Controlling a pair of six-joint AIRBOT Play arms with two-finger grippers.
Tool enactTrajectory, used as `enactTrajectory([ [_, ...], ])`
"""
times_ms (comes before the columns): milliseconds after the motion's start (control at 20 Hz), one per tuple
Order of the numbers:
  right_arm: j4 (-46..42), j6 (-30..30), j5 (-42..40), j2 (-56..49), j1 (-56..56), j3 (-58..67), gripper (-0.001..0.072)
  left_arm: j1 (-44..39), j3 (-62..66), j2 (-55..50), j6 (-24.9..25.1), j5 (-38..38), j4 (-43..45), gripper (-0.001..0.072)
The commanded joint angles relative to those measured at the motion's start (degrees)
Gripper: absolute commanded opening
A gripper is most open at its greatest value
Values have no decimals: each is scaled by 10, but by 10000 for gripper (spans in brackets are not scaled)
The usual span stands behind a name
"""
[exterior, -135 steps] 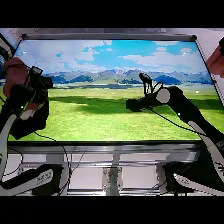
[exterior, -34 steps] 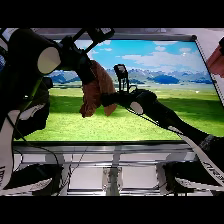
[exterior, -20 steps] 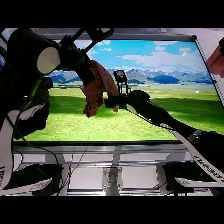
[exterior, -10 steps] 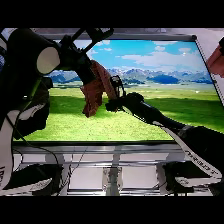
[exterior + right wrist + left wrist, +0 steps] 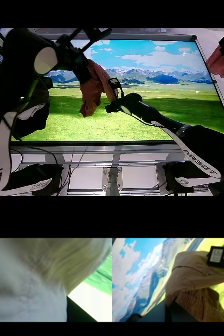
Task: Fold the clothes and pants, and hang the long-sleeved shirts on hangers.
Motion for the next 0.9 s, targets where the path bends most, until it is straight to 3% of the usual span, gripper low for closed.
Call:
enactTrajectory([
  [0,0,-83,140,57,2,28,12,17,1,27,-15,-32,53,27],
  [300,12,-134,249,272,2,34,10,100,0,97,-17,-43,-9,27],
  [550,155,-188,213,420,2,34,10,102,1,155,-3,-68,-144,27],
  [650,174,-191,215,466,2,34,10,102,1,179,-41,-67,-182,28],
  [850,221,-191,215,525,2,57,9,103,1,217,-170,-63,-186,28],
])
